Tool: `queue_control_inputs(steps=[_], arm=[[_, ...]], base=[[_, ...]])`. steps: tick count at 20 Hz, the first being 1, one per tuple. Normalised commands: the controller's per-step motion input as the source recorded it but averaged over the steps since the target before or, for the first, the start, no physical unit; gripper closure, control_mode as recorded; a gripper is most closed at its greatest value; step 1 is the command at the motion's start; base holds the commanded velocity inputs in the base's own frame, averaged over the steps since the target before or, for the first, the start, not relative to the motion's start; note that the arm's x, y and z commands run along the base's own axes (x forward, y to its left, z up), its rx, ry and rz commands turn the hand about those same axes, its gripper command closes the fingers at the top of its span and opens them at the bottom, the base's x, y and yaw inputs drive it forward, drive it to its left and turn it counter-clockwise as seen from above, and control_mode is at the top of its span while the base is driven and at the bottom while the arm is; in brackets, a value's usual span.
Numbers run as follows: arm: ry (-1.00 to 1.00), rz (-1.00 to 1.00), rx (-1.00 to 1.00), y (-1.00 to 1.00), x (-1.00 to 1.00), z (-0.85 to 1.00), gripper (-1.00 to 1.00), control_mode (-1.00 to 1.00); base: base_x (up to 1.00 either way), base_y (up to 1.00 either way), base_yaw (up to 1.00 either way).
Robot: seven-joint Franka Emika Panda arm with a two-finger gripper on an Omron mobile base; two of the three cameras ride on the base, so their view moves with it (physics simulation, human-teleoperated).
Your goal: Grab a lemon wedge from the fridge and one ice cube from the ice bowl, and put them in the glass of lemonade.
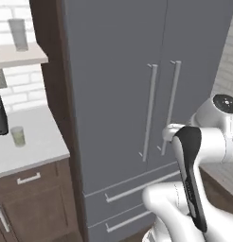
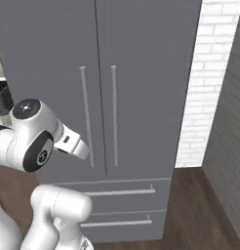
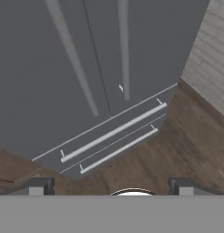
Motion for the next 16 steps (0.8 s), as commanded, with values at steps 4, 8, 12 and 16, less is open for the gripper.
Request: queue_control_inputs(steps=[4,8,12,16], arm=[[0.0,0.0,0.0,0.0,0.0,0.0,-1.0,1.0],[0.0,0.0,0.0,0.0,0.0,0.0,-1.0,1.0],[0.0,0.0,0.0,0.0,0.0,0.0,-1.0,1.0],[0.0,0.0,0.0,0.0,0.0,0.0,-1.0,1.0]], base=[[0.17,-0.42,0.53],[0.27,-0.49,0.55],[0.0,-0.21,0.15],[0.0,-0.35,0.02]])
